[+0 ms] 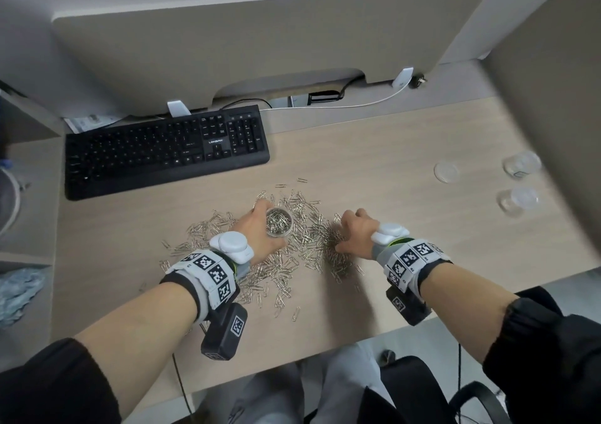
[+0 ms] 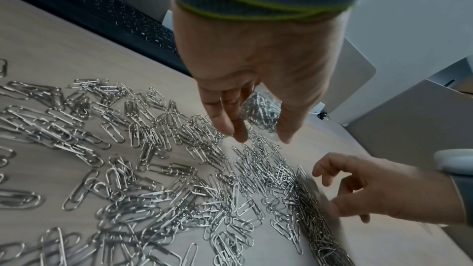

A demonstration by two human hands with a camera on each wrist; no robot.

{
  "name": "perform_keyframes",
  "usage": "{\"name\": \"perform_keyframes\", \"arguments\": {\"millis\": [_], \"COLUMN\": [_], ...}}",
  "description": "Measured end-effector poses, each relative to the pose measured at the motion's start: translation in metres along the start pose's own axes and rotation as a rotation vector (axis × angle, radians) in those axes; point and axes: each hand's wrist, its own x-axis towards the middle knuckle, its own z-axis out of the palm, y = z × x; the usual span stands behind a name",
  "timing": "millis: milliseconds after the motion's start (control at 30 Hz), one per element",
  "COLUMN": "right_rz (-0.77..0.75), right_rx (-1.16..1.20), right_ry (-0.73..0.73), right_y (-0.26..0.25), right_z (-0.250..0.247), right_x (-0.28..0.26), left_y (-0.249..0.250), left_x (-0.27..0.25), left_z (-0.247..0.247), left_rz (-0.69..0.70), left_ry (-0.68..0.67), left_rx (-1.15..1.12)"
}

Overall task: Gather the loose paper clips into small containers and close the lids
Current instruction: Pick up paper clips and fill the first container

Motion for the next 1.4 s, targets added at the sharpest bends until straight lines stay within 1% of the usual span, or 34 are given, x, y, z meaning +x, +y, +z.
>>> {"name": "perform_keyframes", "arguments": {"millis": [167, 267, 300, 400, 633, 700, 800, 900, 967, 1067, 1167, 1233, 1300, 1333, 1400], "right_rz": [-0.222, -0.289, -0.280, -0.227, -0.160, -0.133, -0.095, -0.022, -0.011, -0.038, -0.103, -0.149, -0.186, -0.204, -0.249], "right_rx": [-0.238, -0.370, -0.368, -0.258, -0.180, -0.105, 0.087, 0.354, 0.576, 0.847, 1.026, 1.097, 1.082, 1.021, 0.801], "right_ry": [-0.046, -0.042, -0.031, 0.010, 0.001, 0.001, 0.022, 0.070, 0.061, 0.040, 0.030, 0.004, -0.013, -0.010, 0.022], "right_y": [0.002, -0.004, -0.005, -0.011, -0.020, -0.020, -0.016, -0.016, -0.019, -0.029, -0.045, -0.058, -0.070, -0.074, -0.081], "right_z": [0.003, 0.011, 0.014, 0.017, 0.012, 0.011, 0.005, -0.005, -0.012, -0.028, -0.046, -0.056, -0.060, -0.061, -0.062], "right_x": [-0.011, -0.015, -0.012, -0.001, 0.017, 0.021, 0.022, 0.017, 0.011, 0.002, -0.005, -0.009, -0.014, -0.016, -0.019], "left_y": [0.000, 0.000, 0.000, 0.001, 0.000, 0.002, 0.003, 0.007, 0.010, 0.015, 0.018, 0.021, 0.022, 0.023, 0.025], "left_x": [-0.001, -0.001, -0.001, 0.000, 0.000, 0.000, 0.001, 0.001, 0.002, 0.003, 0.003, 0.002, 0.001, 0.000, -0.001], "left_z": [0.002, 0.002, 0.002, 0.001, 0.000, -0.001, 0.000, 0.001, 0.001, 0.002, 0.004, 0.004, 0.003, 0.003, 0.002], "left_rz": [-0.005, -0.007, -0.012, -0.027, -0.043, -0.052, -0.055, -0.039, -0.016, -0.002, 0.008, 0.021, 0.026, 0.024, 0.024], "left_ry": [-0.010, -0.018, -0.010, -0.004, -0.005, -0.013, -0.021, -0.029, -0.026, -0.029, -0.044, -0.031, -0.020, -0.016, -0.001], "left_rx": [0.024, 0.025, 0.025, 0.016, 0.045, 0.063, 0.058, 0.054, 0.048, 0.056, 0.077, 0.065, 0.041, 0.033, 0.009]}}
